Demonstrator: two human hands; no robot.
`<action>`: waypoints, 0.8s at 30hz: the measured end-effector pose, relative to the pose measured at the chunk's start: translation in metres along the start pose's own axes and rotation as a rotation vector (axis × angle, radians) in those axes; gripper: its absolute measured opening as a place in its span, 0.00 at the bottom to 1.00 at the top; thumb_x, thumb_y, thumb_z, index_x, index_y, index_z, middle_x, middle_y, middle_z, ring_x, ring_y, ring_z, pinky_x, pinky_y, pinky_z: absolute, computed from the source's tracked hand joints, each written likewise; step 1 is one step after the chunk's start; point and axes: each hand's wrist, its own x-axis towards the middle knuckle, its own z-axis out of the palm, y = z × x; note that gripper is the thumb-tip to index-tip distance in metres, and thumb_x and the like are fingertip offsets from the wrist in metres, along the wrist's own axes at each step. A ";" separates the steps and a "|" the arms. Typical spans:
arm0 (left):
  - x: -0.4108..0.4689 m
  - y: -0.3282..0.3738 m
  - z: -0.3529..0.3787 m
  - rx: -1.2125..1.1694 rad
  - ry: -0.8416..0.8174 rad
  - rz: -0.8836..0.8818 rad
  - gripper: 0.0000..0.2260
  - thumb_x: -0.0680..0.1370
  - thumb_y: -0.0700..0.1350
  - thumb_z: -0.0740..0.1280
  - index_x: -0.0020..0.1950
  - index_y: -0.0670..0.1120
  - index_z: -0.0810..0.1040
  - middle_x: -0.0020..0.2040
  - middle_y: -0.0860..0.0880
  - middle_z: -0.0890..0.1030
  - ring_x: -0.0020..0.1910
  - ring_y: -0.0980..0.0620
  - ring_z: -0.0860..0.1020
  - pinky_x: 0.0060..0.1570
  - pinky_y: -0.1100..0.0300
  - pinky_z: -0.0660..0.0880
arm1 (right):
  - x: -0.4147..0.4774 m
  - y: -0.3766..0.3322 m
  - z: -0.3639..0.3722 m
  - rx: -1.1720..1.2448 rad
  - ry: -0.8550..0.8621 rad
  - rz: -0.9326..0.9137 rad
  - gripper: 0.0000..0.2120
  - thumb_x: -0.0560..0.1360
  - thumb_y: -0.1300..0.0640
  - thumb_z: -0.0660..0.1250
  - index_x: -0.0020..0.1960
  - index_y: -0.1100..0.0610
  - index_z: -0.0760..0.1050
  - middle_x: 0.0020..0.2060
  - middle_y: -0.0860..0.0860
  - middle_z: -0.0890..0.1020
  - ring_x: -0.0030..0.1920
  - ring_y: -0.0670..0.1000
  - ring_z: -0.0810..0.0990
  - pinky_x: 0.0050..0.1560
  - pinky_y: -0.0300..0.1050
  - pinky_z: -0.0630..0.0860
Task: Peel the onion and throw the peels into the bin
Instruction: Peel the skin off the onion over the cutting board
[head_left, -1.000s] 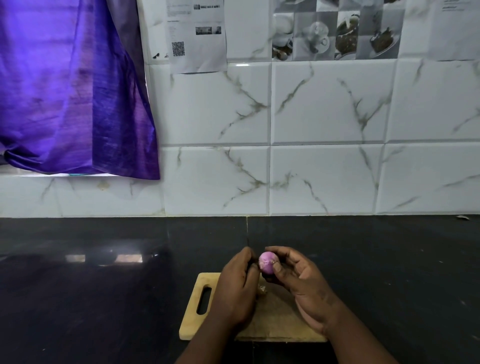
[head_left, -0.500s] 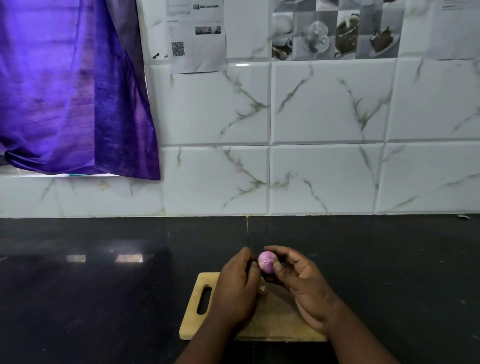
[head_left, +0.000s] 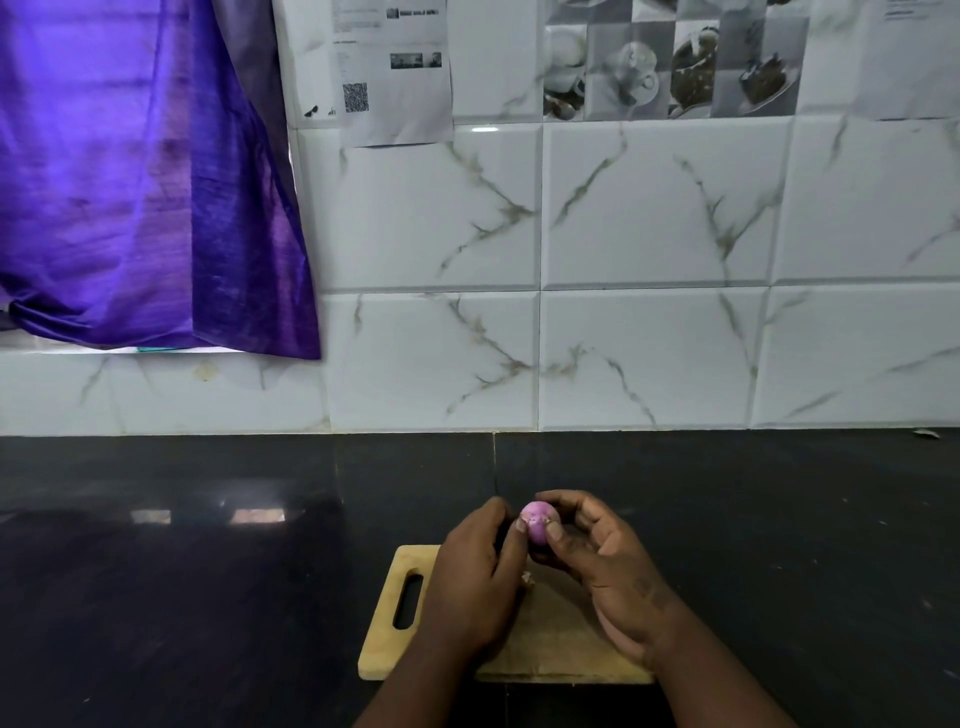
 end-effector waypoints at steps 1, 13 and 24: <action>0.000 -0.001 0.000 0.000 0.000 0.003 0.13 0.85 0.45 0.63 0.41 0.53 0.71 0.36 0.53 0.75 0.35 0.57 0.71 0.35 0.61 0.67 | 0.000 0.000 0.000 0.003 0.002 -0.005 0.14 0.76 0.61 0.72 0.62 0.59 0.80 0.58 0.58 0.86 0.56 0.55 0.87 0.56 0.46 0.83; -0.001 0.003 -0.002 0.117 0.129 0.129 0.05 0.82 0.49 0.65 0.56 0.56 0.79 0.51 0.62 0.78 0.52 0.62 0.77 0.47 0.70 0.73 | -0.003 -0.006 0.002 -0.015 0.016 0.002 0.15 0.74 0.58 0.73 0.60 0.61 0.79 0.54 0.61 0.87 0.49 0.56 0.86 0.45 0.47 0.83; 0.000 0.001 -0.006 -0.212 0.157 0.116 0.10 0.77 0.34 0.74 0.49 0.50 0.86 0.49 0.55 0.86 0.51 0.52 0.85 0.50 0.51 0.83 | -0.001 0.000 0.000 -0.024 -0.051 -0.008 0.20 0.70 0.64 0.78 0.60 0.63 0.80 0.56 0.63 0.86 0.53 0.58 0.85 0.52 0.51 0.84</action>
